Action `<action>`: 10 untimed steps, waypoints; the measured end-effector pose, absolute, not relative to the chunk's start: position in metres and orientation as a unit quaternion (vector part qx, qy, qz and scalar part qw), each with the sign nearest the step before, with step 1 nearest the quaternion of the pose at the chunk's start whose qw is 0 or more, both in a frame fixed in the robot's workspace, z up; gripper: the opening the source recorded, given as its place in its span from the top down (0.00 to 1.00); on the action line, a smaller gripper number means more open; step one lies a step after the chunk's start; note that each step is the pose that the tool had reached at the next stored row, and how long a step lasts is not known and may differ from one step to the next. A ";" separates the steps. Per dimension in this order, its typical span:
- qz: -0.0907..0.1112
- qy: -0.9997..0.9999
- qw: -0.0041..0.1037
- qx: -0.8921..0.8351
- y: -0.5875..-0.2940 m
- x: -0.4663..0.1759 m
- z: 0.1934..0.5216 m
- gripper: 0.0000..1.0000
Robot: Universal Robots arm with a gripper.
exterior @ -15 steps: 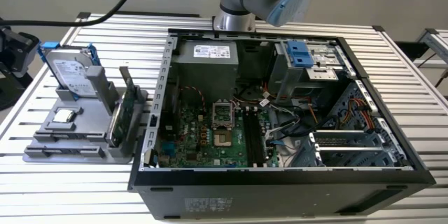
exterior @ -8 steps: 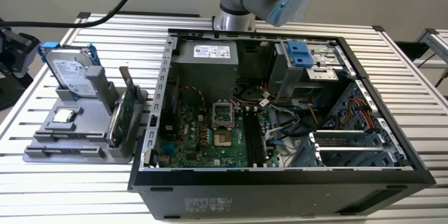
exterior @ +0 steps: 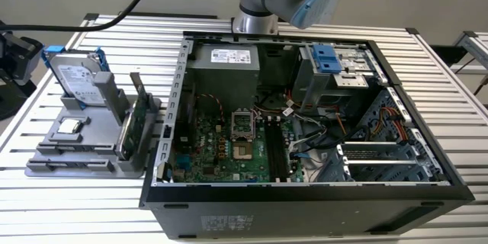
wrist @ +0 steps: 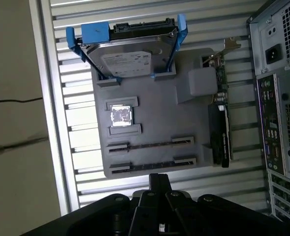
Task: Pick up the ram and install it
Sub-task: 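Pick up the ram and move it above insertion slot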
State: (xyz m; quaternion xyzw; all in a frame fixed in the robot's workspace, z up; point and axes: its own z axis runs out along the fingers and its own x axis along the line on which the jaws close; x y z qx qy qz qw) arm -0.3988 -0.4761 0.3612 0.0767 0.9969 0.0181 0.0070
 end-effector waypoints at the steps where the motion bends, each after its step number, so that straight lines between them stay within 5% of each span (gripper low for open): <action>1: 0.018 0.997 0.007 0.078 -0.476 -0.399 0.361 1.00; 10: 0.018 0.996 0.007 0.088 -0.476 -0.399 0.360 1.00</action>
